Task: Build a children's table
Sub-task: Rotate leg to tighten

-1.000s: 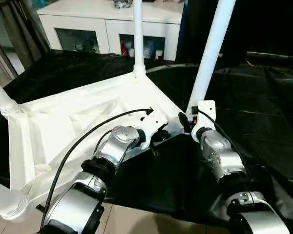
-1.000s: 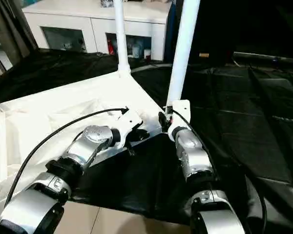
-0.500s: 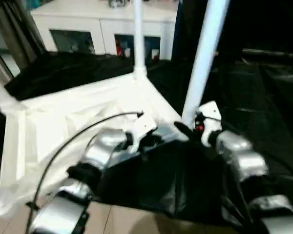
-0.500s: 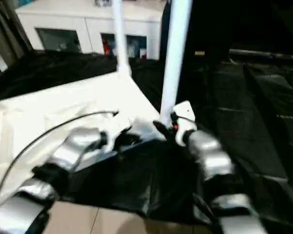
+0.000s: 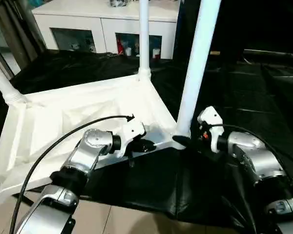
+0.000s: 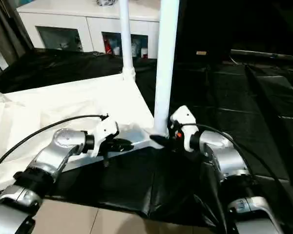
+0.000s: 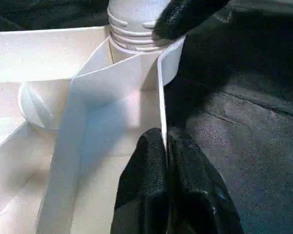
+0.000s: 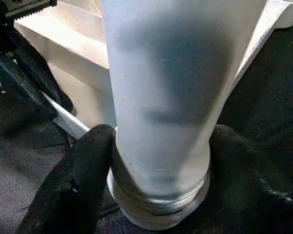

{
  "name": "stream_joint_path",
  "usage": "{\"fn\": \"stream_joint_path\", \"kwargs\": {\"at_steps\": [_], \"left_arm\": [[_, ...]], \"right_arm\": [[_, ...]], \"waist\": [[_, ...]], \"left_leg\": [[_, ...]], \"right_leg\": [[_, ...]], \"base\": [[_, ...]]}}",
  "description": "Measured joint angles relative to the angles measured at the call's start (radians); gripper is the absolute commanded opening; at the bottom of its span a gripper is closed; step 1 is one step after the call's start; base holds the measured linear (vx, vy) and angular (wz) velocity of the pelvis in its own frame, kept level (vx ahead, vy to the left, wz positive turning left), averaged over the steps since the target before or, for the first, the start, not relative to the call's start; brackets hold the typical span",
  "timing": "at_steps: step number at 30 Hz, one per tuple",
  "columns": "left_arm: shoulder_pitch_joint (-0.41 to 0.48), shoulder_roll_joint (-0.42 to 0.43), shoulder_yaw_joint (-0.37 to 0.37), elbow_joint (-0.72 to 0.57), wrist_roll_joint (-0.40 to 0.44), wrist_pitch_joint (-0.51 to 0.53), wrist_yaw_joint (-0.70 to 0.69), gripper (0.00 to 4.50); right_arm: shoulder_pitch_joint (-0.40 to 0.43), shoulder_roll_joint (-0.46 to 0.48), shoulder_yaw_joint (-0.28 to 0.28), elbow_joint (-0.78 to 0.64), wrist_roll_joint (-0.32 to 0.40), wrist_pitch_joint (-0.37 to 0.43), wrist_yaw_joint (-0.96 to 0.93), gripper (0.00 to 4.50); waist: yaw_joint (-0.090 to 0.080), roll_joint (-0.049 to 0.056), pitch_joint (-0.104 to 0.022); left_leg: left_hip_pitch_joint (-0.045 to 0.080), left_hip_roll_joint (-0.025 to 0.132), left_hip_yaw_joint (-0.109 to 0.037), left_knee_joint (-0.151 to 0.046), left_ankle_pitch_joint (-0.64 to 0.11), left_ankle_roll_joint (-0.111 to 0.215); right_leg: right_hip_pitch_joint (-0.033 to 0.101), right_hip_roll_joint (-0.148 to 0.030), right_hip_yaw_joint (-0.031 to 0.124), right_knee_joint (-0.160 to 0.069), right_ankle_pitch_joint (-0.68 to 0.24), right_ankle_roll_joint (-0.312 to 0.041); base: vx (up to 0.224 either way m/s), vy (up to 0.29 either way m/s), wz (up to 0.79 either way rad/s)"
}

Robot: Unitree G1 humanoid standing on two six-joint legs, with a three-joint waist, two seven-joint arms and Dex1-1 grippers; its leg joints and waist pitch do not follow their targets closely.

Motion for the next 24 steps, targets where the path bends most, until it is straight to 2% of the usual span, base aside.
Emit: {"fn": "stream_joint_path", "kwargs": {"at_steps": [4,13,17,19,24], "left_arm": [[0.001,0.002,0.0,-0.003,-0.004,0.006,-0.002,0.0],[0.002,-0.002,0.0,-0.002,-0.003,0.014,0.026,0.0],[-0.054,-0.066,0.01,0.078,0.039,0.04,0.194,0.0],[-0.091,-0.128,0.011,0.124,0.058,0.077,0.302,0.0],[-0.126,-0.201,0.011,0.171,0.082,0.098,0.415,0.0]], "right_arm": [[0.0,0.001,0.0,0.001,-0.001,0.0,0.003,2.71],[0.008,0.032,-0.009,0.008,-0.002,-0.001,-0.053,2.67],[-0.026,0.174,-0.077,0.089,-0.024,0.001,-0.361,2.66],[-0.057,0.226,-0.111,0.126,-0.038,0.016,-0.532,2.66],[-0.091,0.316,-0.144,0.17,-0.064,0.01,-0.746,2.66]], "waist": [[-0.001,0.0,0.0],[-0.006,-0.001,0.0],[-0.014,-0.005,-0.002],[-0.015,-0.006,-0.002],[-0.011,-0.005,-0.003]], "left_leg": [[0.0,0.0,0.0,0.0,0.0,0.0],[0.001,0.0,0.0,0.001,0.0,0.0],[0.003,0.0,0.0,0.003,-0.002,-0.004],[0.008,-0.002,0.0,0.003,-0.002,-0.004],[0.007,-0.003,0.0,0.003,-0.002,-0.004]], "right_leg": [[0.0,0.0,0.0,0.0,0.0,0.0],[0.0,0.0,0.0,0.0,0.0,0.0],[0.002,0.0,0.001,0.002,0.001,-0.001],[0.004,-0.001,0.002,-0.001,0.0,0.0],[0.006,-0.001,0.003,-0.001,0.0,0.0]], "base": [[0.0,0.0,0.0],[0.0,0.0,0.0],[0.0,0.0,0.0],[0.0,0.0,0.0],[0.0,0.0,0.0]]}}
